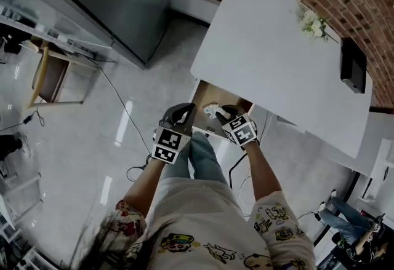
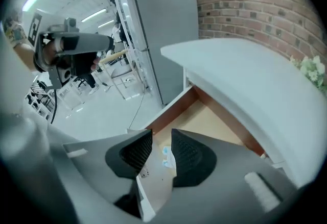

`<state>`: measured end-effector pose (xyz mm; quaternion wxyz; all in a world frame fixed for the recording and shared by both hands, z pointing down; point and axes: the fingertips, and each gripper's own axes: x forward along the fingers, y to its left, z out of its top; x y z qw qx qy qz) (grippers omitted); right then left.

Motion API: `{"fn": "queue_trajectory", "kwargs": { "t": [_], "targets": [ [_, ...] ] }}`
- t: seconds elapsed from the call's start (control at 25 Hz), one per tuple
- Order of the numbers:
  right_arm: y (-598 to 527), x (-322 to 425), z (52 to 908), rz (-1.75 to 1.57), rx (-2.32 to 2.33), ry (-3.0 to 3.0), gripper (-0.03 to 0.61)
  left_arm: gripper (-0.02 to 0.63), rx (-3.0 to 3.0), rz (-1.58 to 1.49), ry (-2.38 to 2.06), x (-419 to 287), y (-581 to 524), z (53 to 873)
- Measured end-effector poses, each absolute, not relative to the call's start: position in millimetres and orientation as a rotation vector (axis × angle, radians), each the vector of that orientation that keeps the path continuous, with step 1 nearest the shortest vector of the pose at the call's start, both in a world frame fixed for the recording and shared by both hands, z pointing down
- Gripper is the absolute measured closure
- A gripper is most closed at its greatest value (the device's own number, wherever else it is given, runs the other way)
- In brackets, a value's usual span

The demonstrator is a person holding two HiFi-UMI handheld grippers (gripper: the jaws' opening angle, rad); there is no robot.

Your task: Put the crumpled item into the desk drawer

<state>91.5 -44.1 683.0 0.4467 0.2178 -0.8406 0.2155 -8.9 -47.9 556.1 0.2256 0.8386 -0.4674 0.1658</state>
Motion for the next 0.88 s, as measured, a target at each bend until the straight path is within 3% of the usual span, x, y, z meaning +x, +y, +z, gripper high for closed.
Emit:
{"fn": "queue_trajectory", "kwargs": {
  "t": [0.48, 0.88],
  "targets": [
    [-85.1, 108.8, 472.2, 0.421, 0.946, -2.421, 0.459, 0.614, 2.456, 0.320, -1.307, -3.4, -71.4, 422.9],
    [-92.1, 132.5, 333.7, 0.254, 1.259, -2.655, 0.505, 0.614, 2.626, 0.140, -1.233, 24.8, -87.4, 340.7]
  ]
}}
